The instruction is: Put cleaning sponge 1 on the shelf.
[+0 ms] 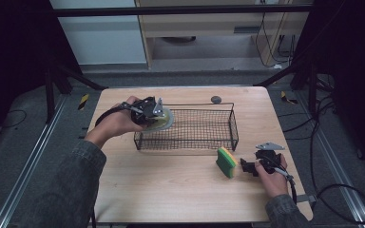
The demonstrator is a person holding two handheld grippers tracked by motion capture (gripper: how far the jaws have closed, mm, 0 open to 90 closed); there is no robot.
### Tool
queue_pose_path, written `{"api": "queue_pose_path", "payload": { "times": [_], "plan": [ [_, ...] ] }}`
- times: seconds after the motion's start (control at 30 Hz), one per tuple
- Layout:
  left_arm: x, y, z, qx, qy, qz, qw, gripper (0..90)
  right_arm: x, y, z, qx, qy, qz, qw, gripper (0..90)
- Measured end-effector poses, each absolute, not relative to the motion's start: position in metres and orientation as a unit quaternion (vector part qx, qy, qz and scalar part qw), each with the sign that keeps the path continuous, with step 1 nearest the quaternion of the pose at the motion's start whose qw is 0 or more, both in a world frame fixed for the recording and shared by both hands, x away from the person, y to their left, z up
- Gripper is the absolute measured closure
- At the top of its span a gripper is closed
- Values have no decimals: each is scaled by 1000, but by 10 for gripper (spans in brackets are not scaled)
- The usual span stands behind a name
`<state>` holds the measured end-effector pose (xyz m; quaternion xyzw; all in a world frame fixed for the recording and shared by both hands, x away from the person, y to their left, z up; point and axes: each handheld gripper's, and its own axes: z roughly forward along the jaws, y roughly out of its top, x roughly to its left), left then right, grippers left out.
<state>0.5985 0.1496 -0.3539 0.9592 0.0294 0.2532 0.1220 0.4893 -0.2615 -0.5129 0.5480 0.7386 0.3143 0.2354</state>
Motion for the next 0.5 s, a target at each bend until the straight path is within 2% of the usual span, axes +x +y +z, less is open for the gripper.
{"api": "queue_pose_path", "payload": {
  "times": [0.5],
  "plan": [
    [600, 144, -368, 963, 27, 246, 107, 705, 489, -262, -513, 548, 739, 314, 236, 4]
  ]
}}
